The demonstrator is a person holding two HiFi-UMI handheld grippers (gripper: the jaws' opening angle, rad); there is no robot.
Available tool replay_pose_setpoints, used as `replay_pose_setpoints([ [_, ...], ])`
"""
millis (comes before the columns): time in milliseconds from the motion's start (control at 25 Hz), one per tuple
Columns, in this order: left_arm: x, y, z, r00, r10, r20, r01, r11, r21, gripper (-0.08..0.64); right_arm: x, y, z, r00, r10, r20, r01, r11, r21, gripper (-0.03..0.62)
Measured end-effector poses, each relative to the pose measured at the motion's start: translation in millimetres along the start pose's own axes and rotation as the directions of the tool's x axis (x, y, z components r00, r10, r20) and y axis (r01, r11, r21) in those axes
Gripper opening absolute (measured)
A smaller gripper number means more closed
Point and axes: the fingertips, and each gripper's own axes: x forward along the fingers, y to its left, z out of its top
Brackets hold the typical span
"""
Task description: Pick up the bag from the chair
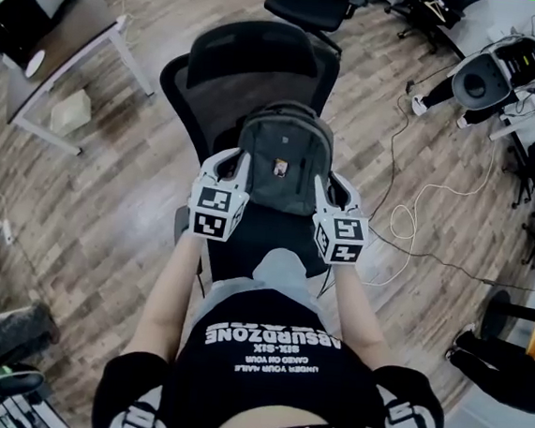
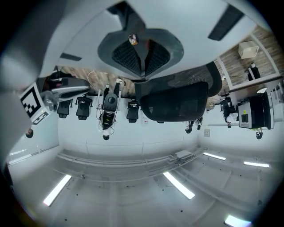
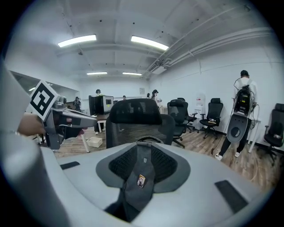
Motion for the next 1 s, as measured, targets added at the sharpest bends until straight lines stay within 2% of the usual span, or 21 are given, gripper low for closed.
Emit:
replay_pose_setpoints([
  [200, 24.1, 12.5, -4.6, 0.999, 0.041, -0.025, -0.041, 0.999, 0.026, 0.033, 23.6, -14.3, -6.7, 0.999, 0.013, -0.034, -0.012, 1.000, 0.019, 0.111],
  [320, 39.7, 13.4, -8.2, 0.998, 0.041, -0.042, -0.039, 0.998, 0.038, 0.086, 36.8, -23.9, -7.3, 0.999, 0.015, -0.044, -0.014, 1.000, 0.018, 0.120],
  [840, 106.1, 31.8, -42.8, 0.986, 0.052, -0.159, -0.032, 0.991, 0.127, 0.160, 89.1, -46.0, -34.9, 0.991, 0.013, -0.137, -0.015, 1.000, -0.010, 0.152],
  [1000, 120.7, 35.8, -46.9, 0.984, 0.049, -0.173, -0.024, 0.989, 0.145, 0.167, 100.5, -53.6, -45.8, 0.986, 0.007, -0.169, -0.010, 1.000, -0.017, 0.158],
])
